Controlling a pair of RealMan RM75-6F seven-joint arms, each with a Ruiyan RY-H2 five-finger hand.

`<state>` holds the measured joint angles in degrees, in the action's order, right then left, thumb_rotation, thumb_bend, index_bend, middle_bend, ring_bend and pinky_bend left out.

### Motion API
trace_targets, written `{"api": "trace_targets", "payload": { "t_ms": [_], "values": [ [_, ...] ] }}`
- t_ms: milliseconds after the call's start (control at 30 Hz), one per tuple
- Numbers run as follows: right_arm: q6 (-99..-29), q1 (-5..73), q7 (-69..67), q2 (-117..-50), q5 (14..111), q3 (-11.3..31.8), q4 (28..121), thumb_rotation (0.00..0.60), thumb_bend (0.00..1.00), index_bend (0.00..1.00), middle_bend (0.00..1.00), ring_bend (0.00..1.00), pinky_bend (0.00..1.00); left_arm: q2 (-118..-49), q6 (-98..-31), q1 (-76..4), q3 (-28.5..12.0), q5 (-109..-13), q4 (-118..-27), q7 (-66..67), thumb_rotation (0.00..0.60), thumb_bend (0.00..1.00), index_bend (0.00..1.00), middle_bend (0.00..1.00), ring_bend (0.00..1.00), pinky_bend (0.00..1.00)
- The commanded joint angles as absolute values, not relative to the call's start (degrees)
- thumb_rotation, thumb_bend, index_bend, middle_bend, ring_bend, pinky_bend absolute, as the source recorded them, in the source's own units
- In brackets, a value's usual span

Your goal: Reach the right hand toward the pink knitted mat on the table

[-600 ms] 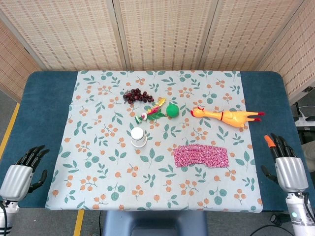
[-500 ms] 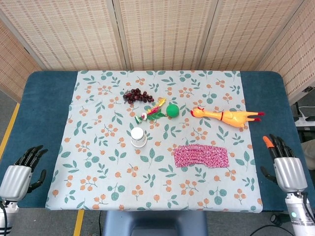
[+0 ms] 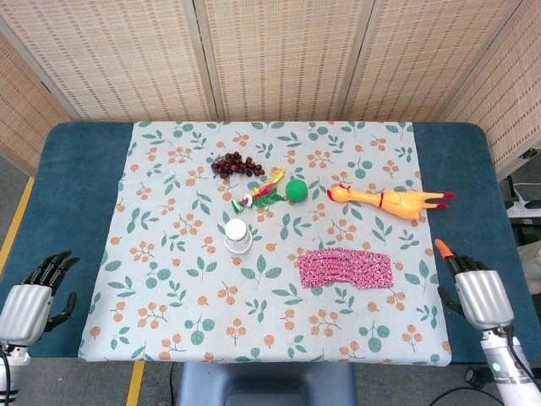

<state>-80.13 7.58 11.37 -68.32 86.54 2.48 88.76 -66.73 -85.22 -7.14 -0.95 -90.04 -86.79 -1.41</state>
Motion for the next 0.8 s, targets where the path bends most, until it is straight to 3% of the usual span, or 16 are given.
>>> {"api": "trace_targets", "payload": {
  "t_ms": [33,167,267,800],
  "values": [
    [-76.99,9.07,13.0,-70.9,85.39,2.41,86.66,0.6,0.51,0.0,0.65,0.75,0.87,-66.27,-86.59,-6.45,-1.07,-90.02,-87.53,-2.08,0.6,0.49,0.15,0.12,0.13,0.34],
    [-73.28,10.65,12.85,-72.17,85.26,1.53,85.86,0.6,0.67,0.0,0.74,0.83,0.94,-65.83,-87.4,-6.04,-1.34,-89.73,-87.97,-2.62,0.6,0.49,0.15,0.12,0.13,0.34],
    [-70.76,11.81,13.52,-72.76,84.78,1.19,86.03,0.6,0.72,0.0,0.76,0.85,0.94,-65.91,-87.19,-6.06,-1.55,-89.24,-87.9,-2.59,0.6,0.49,0.15,0.12,0.13,0.34],
    [-57.27,17.51,20.2,-75.17,76.38,0.4,87.93,0.6,0.75,0.0,0.77,0.85,0.95,-65.71,-86.42,-6.28,-1.5,-89.09,-87.79,-3.05,0.6,0.49,0.16,0.12,0.13,0.34]
  ]
}}
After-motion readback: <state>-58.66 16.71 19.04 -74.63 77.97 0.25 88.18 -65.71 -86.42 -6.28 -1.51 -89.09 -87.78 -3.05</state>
